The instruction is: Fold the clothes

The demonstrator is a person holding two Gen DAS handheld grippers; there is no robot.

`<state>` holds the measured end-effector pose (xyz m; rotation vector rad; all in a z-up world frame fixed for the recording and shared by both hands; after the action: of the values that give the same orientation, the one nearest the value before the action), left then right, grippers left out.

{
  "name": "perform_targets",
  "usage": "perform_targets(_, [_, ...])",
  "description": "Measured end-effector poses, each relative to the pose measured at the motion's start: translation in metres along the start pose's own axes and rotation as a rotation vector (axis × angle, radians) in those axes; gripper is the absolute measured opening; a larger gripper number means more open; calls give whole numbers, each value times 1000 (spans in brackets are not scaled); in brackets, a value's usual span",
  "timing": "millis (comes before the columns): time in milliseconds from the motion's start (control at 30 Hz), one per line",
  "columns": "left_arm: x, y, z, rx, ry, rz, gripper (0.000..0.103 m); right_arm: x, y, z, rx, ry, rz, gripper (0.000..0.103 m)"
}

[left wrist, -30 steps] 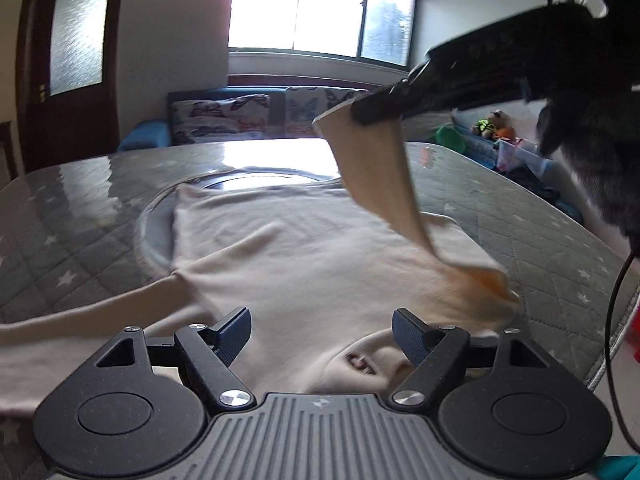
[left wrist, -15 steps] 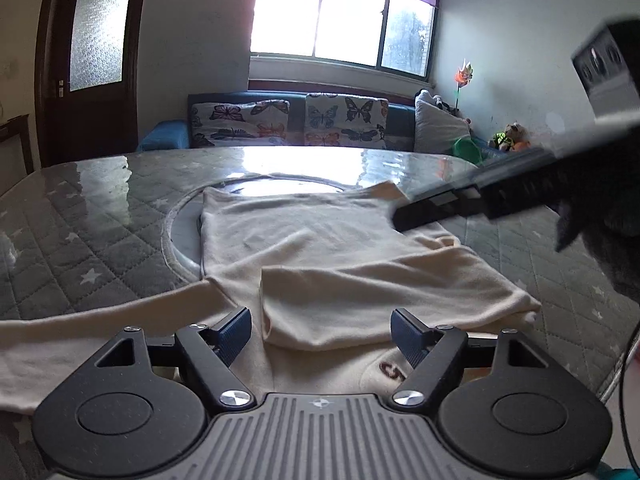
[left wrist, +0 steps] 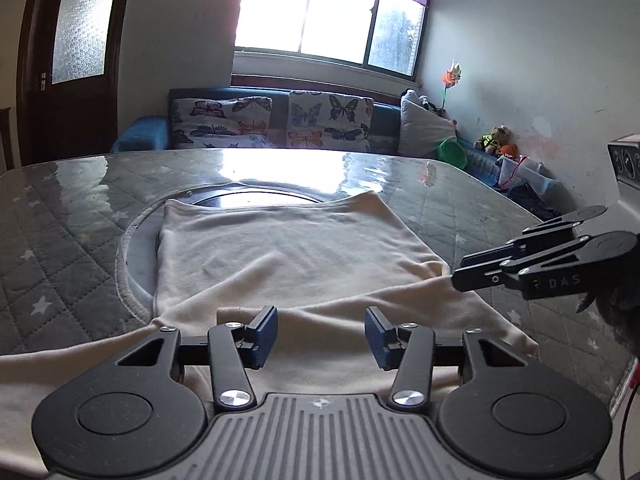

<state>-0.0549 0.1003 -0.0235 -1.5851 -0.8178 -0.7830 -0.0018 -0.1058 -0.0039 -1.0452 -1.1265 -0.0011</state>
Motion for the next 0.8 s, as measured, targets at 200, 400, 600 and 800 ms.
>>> perform_targets(200, [-7,14,12,66,-7,48,50,-6,24,-1,-26,-33,18,18])
perform_targets(400, [-5,2,16,95,-16,32,46,-4,22,-1,-48,-46,13,18])
perform_targets(600, [-1,16,8,82,1,34,46,-2,27,8,-44,-73,6,19])
perform_targets(800, [-9,15,12,115,28,40,42,-3,27,8,-54,-75,6,20])
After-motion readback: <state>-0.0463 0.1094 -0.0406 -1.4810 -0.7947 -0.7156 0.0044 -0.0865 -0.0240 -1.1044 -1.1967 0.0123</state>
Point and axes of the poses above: each gripper's, at about its wrist camera, not at the fingertips, and y roughly the way its jaws point, z to its left, x to its top, the point moved 3 cm from there along y, roughly the way its jaws point
